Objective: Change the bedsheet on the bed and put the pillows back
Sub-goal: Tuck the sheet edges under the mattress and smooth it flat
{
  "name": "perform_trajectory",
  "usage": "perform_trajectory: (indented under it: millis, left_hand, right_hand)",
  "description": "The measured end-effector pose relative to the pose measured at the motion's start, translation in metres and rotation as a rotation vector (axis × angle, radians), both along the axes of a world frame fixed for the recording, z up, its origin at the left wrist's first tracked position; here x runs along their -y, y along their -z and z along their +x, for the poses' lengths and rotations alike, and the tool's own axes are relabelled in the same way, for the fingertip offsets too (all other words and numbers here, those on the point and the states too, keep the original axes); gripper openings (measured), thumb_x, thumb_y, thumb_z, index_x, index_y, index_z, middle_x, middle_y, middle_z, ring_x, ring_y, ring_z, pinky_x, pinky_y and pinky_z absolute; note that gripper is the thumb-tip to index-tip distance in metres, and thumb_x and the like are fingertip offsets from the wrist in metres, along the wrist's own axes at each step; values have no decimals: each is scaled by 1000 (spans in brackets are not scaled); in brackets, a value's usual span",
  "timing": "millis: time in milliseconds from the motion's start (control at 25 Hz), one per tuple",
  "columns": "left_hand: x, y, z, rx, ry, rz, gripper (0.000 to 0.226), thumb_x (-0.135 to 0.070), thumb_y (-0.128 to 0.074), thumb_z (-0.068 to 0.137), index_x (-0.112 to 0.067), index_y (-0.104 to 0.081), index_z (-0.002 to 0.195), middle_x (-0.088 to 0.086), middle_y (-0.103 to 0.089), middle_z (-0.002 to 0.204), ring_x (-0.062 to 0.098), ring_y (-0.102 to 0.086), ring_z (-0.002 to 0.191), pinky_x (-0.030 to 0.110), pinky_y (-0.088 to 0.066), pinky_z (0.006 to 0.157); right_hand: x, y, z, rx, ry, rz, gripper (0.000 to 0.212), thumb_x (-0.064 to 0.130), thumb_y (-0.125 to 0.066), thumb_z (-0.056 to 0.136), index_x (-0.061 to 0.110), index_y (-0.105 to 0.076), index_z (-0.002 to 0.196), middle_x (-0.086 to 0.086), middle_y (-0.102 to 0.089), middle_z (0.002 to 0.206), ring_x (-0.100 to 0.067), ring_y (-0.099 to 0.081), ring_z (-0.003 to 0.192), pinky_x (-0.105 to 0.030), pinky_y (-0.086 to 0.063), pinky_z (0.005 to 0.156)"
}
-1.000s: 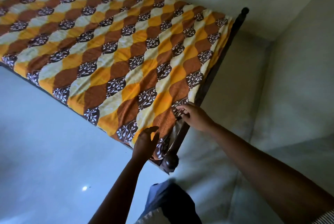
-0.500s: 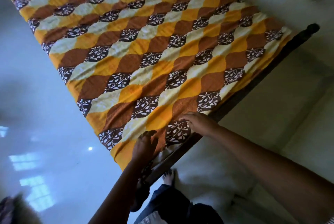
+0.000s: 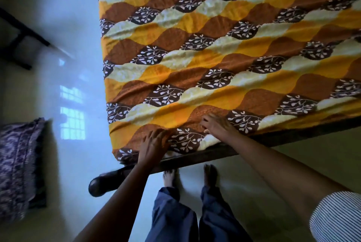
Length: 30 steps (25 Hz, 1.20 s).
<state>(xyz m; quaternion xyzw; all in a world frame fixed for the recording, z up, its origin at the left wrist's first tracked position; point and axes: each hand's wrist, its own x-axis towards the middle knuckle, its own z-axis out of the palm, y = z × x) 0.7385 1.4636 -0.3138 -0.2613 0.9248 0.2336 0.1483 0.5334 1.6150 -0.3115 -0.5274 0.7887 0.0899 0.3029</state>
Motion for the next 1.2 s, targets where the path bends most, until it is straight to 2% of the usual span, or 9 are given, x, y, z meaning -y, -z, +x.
perform_trajectory:
  millis: [120,280,360,480,640,800,960,1080,1200]
  left_hand:
    - [-16,-6,-13,-13,-15,-26,48,-37,-65,82,-29,-53,129,2,-53,131,27,-48,119,40,-36,97]
    - [-26,-5,-9,-40,1,-43,30,-23,-64,67,-20,-73,96,6,-71,95,30,-66,81,37,-51,68]
    - [-24,-6,-5,-62,-67,35,21,-15,-61,68,-17,-76,83,7,-73,84,27,-68,72,32,-53,58]
    - [-21,-11,7,-143,-5,81,18,-15,-62,71,-14,-75,82,7,-73,77,22,-69,68,28,-53,55]
    - [-13,-7,28,-123,98,-54,18,-19,-65,75,-13,-72,90,8,-71,87,26,-67,74,33,-55,61]
    - [8,-10,37,-73,87,-112,9,-13,-59,61,-13,-69,61,6,-68,64,25,-65,59,26,-47,59]
    - [5,-23,56,-21,104,-13,9,-8,-57,54,-16,-60,53,2,-57,51,20,-58,47,21,-36,48]
    - [0,-26,58,37,20,35,14,-6,-58,70,-14,-69,67,7,-65,63,24,-64,61,22,-34,50]
    - [2,-35,37,281,34,-1,26,-12,-49,93,-15,-70,107,7,-69,105,22,-64,97,25,-38,66]
  right_hand:
    - [-3,5,-9,78,-4,-141,22,11,-52,90,14,-54,112,-3,-50,126,-25,-41,122,-35,-42,92]
    - [-28,3,-14,245,80,-239,35,18,-59,88,19,-45,120,-7,-60,105,-25,-59,91,-39,-53,75]
    - [-35,3,-13,276,40,-217,40,23,-63,86,26,-42,120,-6,-60,111,-24,-60,97,-39,-54,79]
    - [-28,0,-6,214,-53,-287,42,18,-68,82,17,-55,122,-6,-56,123,-22,-54,110,-34,-48,92]
    - [-17,-8,1,147,-38,-380,11,4,-64,80,6,-70,90,-13,-69,89,-26,-64,86,-32,-51,73]
    - [-20,-6,7,141,4,-409,18,6,-70,77,6,-70,95,-13,-70,92,-26,-65,85,-31,-52,72]
    - [-7,-4,34,221,-140,-469,17,3,-75,71,9,-71,87,-11,-70,77,-24,-65,69,-39,-58,63]
    - [-5,-2,40,280,-87,-335,17,11,-70,79,12,-74,95,-10,-73,94,-23,-67,85,-32,-54,82]
    - [-5,9,40,329,-16,-197,20,11,-70,81,13,-73,101,-9,-71,104,-20,-67,92,-30,-52,89]
